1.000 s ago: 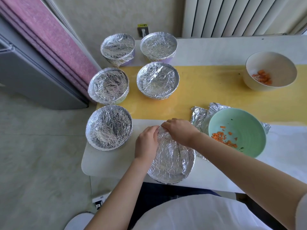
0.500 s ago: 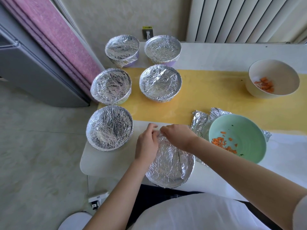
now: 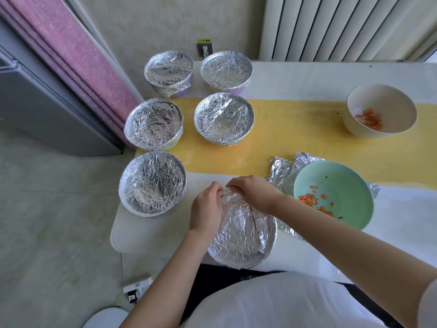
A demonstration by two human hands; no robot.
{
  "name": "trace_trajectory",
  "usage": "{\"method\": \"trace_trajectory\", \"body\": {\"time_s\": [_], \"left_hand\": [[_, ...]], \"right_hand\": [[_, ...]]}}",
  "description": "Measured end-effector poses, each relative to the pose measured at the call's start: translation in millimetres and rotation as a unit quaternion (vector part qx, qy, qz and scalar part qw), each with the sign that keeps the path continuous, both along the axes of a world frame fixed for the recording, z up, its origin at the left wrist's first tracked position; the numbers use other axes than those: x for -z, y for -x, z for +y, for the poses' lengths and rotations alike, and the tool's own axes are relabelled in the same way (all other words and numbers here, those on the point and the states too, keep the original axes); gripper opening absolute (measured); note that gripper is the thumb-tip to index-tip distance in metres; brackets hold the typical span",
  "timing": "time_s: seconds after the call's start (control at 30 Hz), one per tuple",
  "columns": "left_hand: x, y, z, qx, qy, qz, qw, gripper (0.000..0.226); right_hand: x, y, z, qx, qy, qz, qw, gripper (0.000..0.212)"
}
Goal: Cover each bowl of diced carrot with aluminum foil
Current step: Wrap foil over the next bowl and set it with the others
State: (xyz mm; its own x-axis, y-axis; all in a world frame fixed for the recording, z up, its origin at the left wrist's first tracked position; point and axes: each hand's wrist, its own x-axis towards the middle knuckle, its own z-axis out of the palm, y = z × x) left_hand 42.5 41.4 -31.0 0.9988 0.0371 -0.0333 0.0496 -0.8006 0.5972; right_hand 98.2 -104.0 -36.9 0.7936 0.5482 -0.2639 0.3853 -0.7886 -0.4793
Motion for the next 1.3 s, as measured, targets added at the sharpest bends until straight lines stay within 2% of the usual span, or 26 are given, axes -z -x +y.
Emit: {"method": "trace_trajectory", "body": {"time_s": [0.13, 0.3, 0.47, 0.57, 0.73, 0.83, 1.13, 1.3], "left_hand": [[-4, 1, 1, 0.0, -0.007, 0.018, 1.0, 0.008], [-11, 1, 4, 0.019, -0.048, 0.086, 0.995, 0.013], [-18, 2, 13, 0.002, -0.093, 0.149, 0.984, 0.009], [-19, 3, 18, 0.006, -0.119, 0.148, 0.982, 0.012], [-8, 4, 14, 0.001, 0.007, 0.077, 0.997, 0.013], [-3, 3, 14, -0.031, 0.05, 0.061, 0.996, 0.011], [0, 4, 11, -0.028, 0.046, 0.041, 0.998, 0.013], [-1, 4, 8, -0.018, 0.066, 0.047, 0.997, 0.018]], "right_hand": [[2, 1, -2, 0.004, -0.002, 0.011, 1.0, 0.033], [-3, 2, 3, -0.017, 0.007, 0.009, 1.0, 0.032], [-11, 9, -4, 0.026, -0.064, 0.032, 0.997, 0.039], [-11, 10, -11, 0.038, -0.063, 0.048, 0.996, 0.04], [-11, 10, -11, 0.04, -0.048, 0.041, 0.997, 0.029], [-11, 9, -6, 0.05, -0.051, 0.039, 0.997, 0.028], [-8, 4, 4, 0.016, -0.002, -0.005, 1.0, 0.032], [-9, 3, -2, 0.057, -0.029, 0.074, 0.995, 0.031]]}}
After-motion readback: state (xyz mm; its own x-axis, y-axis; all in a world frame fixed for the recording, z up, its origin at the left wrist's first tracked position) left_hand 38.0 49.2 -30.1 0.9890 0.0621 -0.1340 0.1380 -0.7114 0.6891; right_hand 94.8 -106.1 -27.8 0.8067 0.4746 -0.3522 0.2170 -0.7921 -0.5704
